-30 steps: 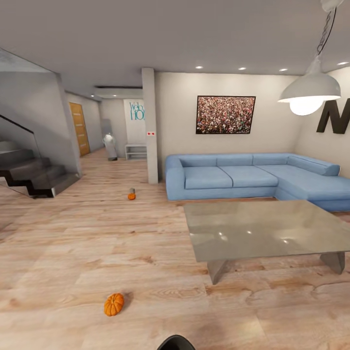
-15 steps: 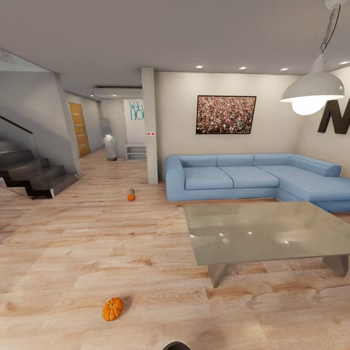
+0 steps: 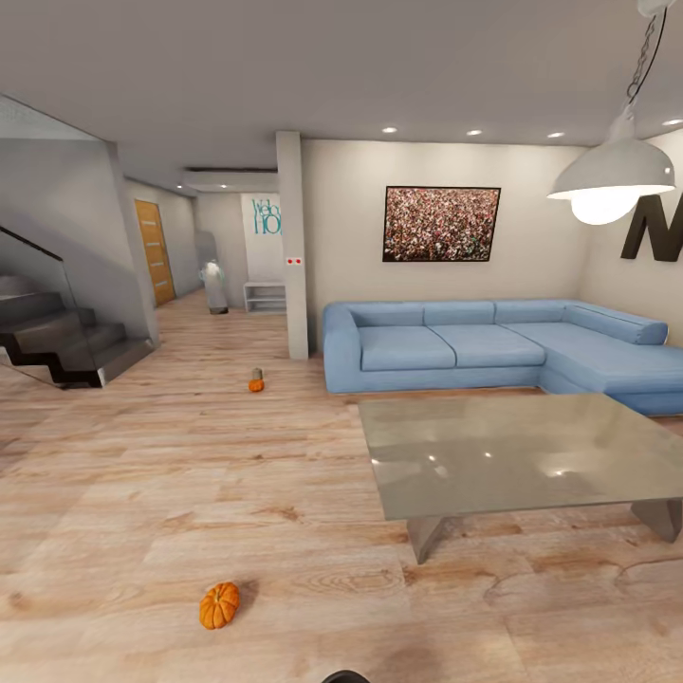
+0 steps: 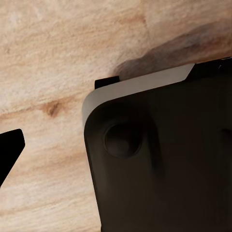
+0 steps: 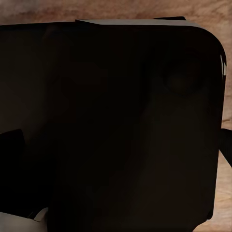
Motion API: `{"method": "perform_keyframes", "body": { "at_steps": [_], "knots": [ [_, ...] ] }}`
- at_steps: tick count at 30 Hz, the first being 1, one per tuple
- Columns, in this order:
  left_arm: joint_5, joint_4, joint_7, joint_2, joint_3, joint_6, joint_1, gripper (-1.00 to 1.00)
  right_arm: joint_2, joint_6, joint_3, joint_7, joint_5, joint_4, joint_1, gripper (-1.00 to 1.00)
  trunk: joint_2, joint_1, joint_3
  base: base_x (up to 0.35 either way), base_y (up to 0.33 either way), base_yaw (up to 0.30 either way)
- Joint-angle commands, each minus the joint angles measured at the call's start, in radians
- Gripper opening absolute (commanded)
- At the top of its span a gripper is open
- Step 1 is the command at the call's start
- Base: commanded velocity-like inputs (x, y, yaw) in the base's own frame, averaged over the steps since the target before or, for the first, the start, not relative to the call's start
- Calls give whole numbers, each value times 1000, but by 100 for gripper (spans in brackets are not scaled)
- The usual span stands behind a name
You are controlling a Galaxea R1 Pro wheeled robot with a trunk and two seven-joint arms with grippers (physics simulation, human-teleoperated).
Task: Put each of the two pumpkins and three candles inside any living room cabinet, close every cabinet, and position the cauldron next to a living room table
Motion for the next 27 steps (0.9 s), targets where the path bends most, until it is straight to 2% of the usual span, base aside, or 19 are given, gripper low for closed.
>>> {"method": "perform_keyframes", "body": {
  "at_steps": [1,10,27],
  "knots": [
    [-4,1,0,0,-4,-3,-1,100,0,-6,-5,1,-1,2,-1,100,0,0,-1,7,0,0],
    [-5,1,-1,0,-4,-4,0,100,0,-6,-5,1,-1,2,-1,100,0,0,-1,143,-47,0],
    [-4,1,-1,1,-4,-5,0,100,0,-6,-5,1,-1,2,-1,100,0,0,-1,11,-51,0]
  ]
}}
